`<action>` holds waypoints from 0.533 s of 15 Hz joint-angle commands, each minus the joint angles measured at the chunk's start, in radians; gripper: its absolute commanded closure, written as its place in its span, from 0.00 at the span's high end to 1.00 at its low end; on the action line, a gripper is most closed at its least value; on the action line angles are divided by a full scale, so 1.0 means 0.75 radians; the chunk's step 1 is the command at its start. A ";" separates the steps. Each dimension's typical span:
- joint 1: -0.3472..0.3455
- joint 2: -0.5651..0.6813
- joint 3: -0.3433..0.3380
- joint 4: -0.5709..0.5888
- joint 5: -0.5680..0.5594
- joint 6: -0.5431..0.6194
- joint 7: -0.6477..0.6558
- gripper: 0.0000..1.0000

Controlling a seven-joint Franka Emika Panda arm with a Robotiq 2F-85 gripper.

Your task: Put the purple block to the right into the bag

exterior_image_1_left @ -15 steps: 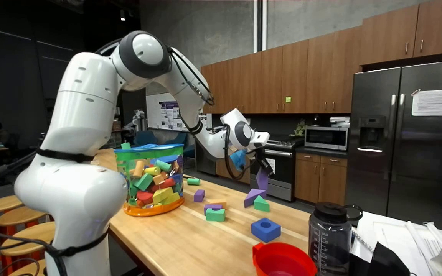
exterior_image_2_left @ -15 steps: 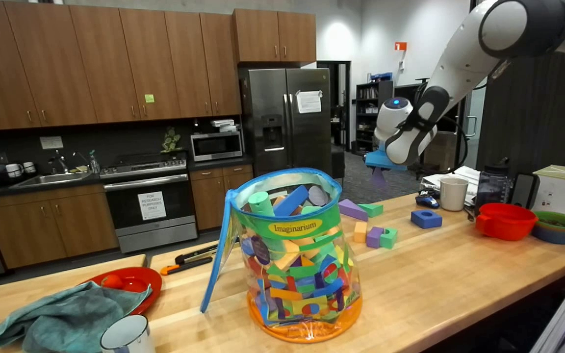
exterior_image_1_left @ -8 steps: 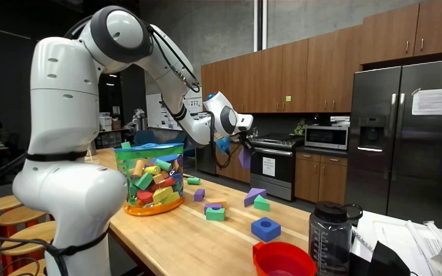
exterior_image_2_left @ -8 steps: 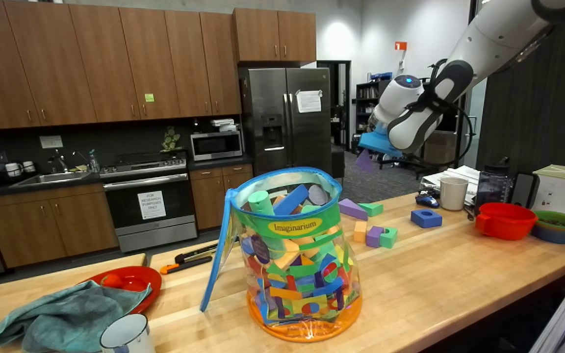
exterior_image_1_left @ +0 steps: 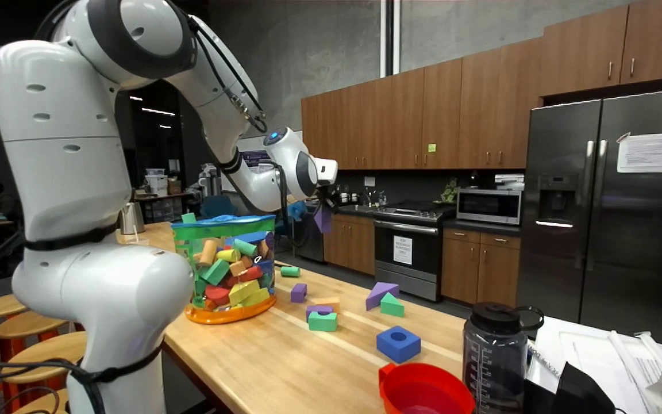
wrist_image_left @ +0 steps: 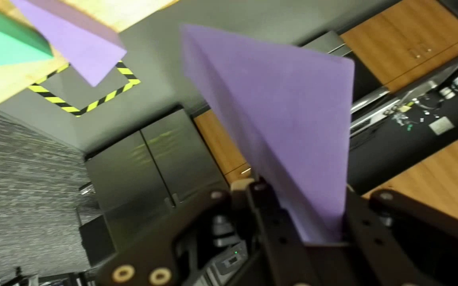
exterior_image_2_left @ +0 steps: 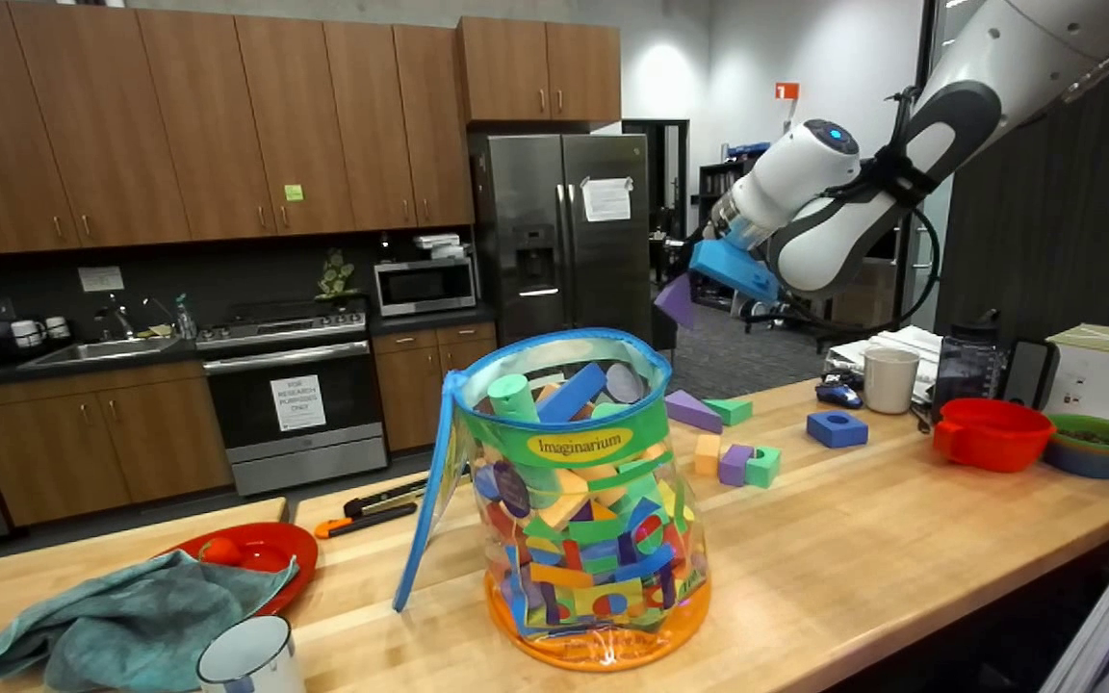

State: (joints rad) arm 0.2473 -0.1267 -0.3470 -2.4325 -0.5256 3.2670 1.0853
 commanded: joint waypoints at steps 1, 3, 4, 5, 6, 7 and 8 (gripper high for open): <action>0.046 -0.129 0.041 -0.166 0.067 0.164 -0.032 0.05; 0.090 -0.160 0.052 -0.226 0.081 0.273 -0.034 0.05; 0.122 -0.171 0.041 -0.250 0.068 0.321 -0.014 0.05; 0.218 -0.251 -0.007 -0.244 0.042 0.261 0.030 0.05; 0.258 -0.272 -0.027 -0.263 0.025 0.276 0.047 0.05; 0.312 -0.303 -0.063 -0.269 0.008 0.274 0.060 0.05; 0.374 -0.330 -0.104 -0.271 -0.004 0.272 0.068 0.05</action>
State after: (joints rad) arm 0.4186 -0.2718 -0.3408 -2.5929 -0.4873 3.4709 1.1010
